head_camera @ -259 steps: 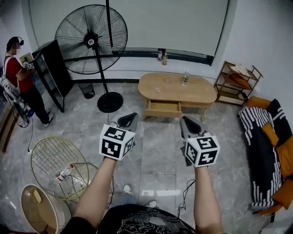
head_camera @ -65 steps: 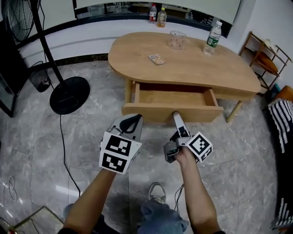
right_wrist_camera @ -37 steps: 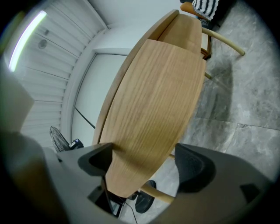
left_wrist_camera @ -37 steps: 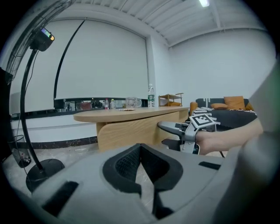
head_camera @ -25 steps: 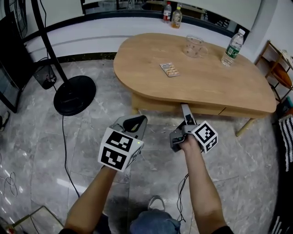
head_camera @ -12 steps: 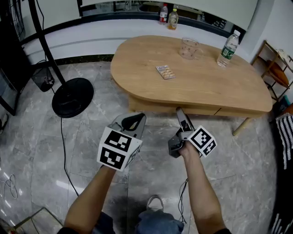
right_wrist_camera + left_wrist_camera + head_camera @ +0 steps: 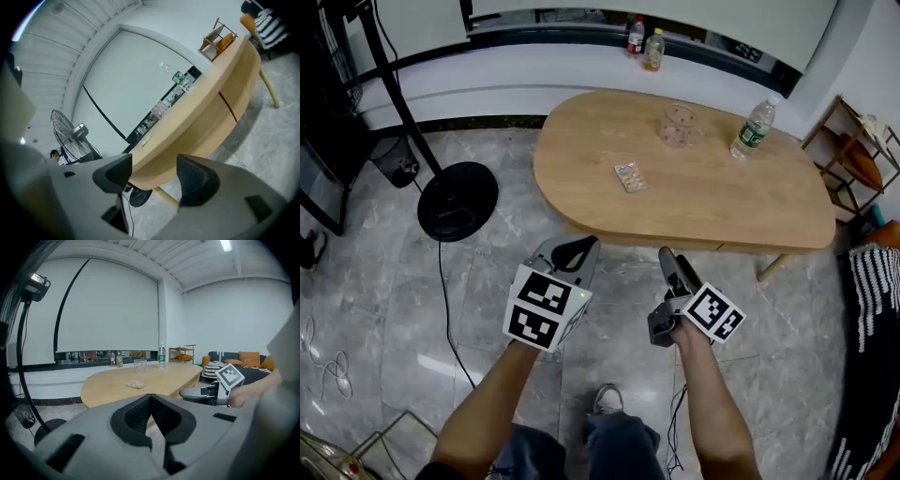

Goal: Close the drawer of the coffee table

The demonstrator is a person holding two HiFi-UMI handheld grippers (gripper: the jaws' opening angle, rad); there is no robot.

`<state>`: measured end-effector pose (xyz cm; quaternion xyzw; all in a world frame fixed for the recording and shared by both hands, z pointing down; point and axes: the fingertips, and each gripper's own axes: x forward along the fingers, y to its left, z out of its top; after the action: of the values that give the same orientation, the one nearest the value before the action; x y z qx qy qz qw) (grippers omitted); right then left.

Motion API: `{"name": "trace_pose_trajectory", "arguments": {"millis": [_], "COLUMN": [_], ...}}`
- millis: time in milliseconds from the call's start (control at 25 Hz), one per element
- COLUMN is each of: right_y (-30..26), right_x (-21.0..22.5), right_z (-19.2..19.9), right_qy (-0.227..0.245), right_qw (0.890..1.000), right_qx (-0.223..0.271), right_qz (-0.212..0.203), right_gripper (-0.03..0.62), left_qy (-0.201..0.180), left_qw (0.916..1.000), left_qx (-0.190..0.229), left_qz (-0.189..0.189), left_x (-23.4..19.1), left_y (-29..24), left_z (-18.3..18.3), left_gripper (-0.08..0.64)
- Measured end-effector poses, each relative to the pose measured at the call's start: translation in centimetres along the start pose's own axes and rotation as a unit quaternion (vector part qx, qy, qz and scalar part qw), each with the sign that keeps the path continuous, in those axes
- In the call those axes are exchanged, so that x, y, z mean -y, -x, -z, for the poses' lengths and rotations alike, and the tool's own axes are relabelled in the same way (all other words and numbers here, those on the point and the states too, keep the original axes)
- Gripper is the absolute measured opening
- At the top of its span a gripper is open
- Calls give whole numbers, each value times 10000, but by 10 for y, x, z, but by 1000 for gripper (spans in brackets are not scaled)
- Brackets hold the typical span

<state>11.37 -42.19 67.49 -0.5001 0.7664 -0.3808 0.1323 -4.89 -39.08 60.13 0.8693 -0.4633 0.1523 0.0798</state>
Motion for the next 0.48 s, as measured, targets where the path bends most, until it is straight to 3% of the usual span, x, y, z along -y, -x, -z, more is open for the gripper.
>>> {"name": "trace_pose_trajectory", "arguments": {"millis": [480], "right_y": [35], "right_x": [-180], "right_z": [-156], "right_qy": [1103], "right_qw": [9921], "right_qx": [-572], "right_qz": [-151], "right_gripper": [170], "left_qy": [-104], "left_qw": [9990], "left_qx": [-428], "left_qz": [-92], "left_x": [4], "left_y": [66], "left_z": [-202], "left_gripper": [6]}}
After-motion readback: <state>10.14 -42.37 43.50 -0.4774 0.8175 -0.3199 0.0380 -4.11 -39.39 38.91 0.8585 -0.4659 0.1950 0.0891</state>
